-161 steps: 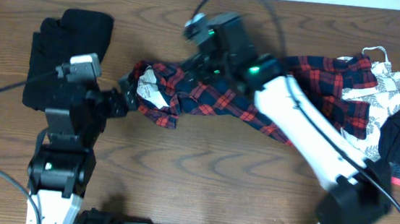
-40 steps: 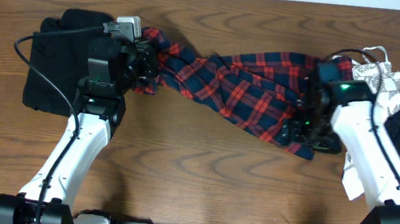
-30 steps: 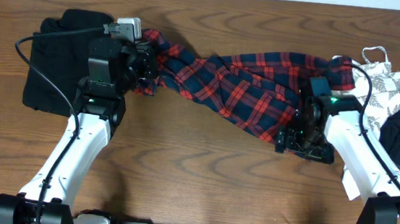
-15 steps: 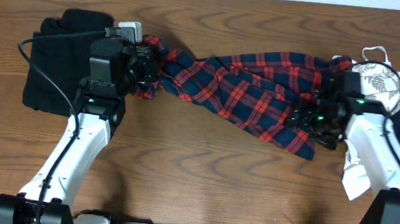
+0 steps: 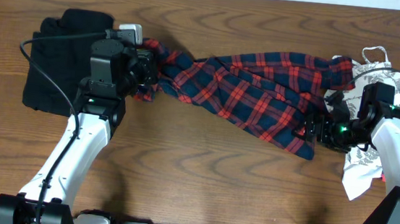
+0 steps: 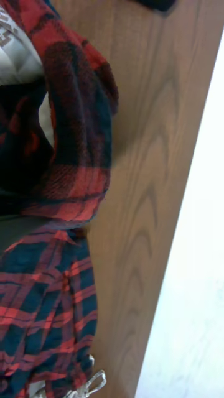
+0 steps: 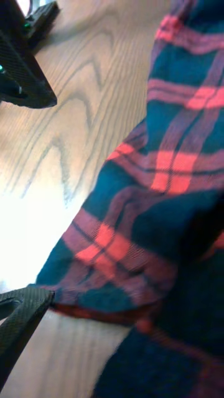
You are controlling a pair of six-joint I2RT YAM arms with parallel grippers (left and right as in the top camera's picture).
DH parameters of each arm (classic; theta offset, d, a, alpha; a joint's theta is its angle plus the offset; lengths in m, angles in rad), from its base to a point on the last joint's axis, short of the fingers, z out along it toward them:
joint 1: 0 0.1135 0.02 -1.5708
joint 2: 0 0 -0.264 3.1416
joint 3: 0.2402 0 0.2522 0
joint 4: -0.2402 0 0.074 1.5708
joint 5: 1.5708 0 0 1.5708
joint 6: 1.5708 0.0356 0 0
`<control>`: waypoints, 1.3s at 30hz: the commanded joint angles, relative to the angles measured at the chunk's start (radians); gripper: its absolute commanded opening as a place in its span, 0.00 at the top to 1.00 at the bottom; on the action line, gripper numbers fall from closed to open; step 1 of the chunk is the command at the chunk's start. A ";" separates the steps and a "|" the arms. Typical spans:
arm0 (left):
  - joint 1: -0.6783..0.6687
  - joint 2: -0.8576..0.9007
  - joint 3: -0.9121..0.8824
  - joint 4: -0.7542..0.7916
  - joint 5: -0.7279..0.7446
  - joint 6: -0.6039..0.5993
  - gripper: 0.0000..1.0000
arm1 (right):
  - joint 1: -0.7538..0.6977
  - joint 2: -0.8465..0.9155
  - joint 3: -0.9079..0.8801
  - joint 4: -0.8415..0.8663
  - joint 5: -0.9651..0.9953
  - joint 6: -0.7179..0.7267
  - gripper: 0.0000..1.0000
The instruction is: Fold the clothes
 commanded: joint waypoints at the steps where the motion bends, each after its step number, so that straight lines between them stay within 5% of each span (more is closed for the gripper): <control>1: 0.002 -0.011 0.021 -0.002 -0.013 -0.002 0.94 | -0.005 -0.004 0.001 0.021 -0.024 -0.053 0.13; 7: 0.002 -0.011 0.021 -0.061 -0.013 -0.002 0.94 | -0.005 -0.004 0.000 0.083 0.110 0.008 0.15; 29: 0.002 -0.011 0.021 -0.113 -0.012 -0.002 0.94 | -0.005 -0.001 -0.186 0.344 -0.015 0.026 0.12; 39: 0.002 -0.011 0.021 -0.113 -0.012 -0.002 0.94 | -0.005 -0.001 -0.186 0.358 -0.015 0.034 0.37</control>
